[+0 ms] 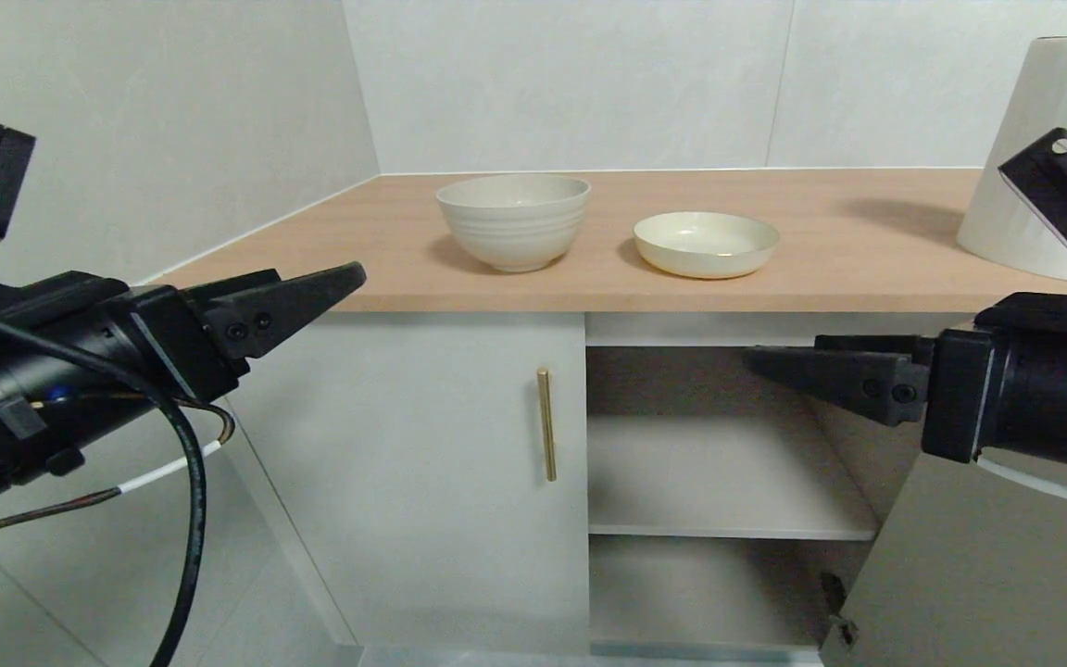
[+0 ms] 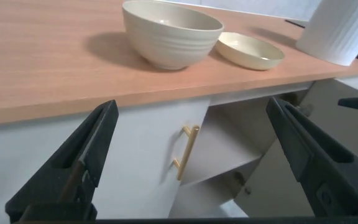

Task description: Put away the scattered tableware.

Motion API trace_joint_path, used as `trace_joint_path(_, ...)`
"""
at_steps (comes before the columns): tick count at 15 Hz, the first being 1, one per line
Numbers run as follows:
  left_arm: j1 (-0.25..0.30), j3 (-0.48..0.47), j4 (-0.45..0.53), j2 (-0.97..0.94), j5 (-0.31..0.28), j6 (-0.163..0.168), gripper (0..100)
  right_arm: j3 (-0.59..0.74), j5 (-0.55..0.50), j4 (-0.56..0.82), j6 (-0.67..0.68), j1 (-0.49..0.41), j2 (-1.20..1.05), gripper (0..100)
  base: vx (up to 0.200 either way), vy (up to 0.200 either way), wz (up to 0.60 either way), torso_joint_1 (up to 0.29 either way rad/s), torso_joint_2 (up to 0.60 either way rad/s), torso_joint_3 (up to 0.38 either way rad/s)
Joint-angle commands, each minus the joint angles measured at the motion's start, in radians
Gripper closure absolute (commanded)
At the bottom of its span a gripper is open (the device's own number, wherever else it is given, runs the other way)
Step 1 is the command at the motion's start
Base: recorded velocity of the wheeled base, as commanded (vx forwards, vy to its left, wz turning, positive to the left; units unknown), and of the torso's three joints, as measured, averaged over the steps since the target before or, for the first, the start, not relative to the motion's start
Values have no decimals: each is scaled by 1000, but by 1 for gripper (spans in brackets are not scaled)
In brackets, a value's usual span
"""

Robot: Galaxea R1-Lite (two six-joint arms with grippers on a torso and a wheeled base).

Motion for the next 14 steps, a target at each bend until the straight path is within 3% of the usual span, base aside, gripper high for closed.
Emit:
trace_joint_path(1, 0, 0, -1, 9, 0, -1, 0, 3, -1, 0, 0, 2, -2, 0, 0, 0, 0, 0, 0, 0)
trace_joint_path(5, 0, -12, 0, 52, -5, -1, 0, 9, -1, -5, -1, 1, 7, 0, 0, 0, 0, 68, -234, -254)
trace_joint_path(14, 0, -75, 17, 139, -2, -2, 0, 5, -1, -26, 0, -24, 65, 0, 0, 0, 0, 150, -489, -306)
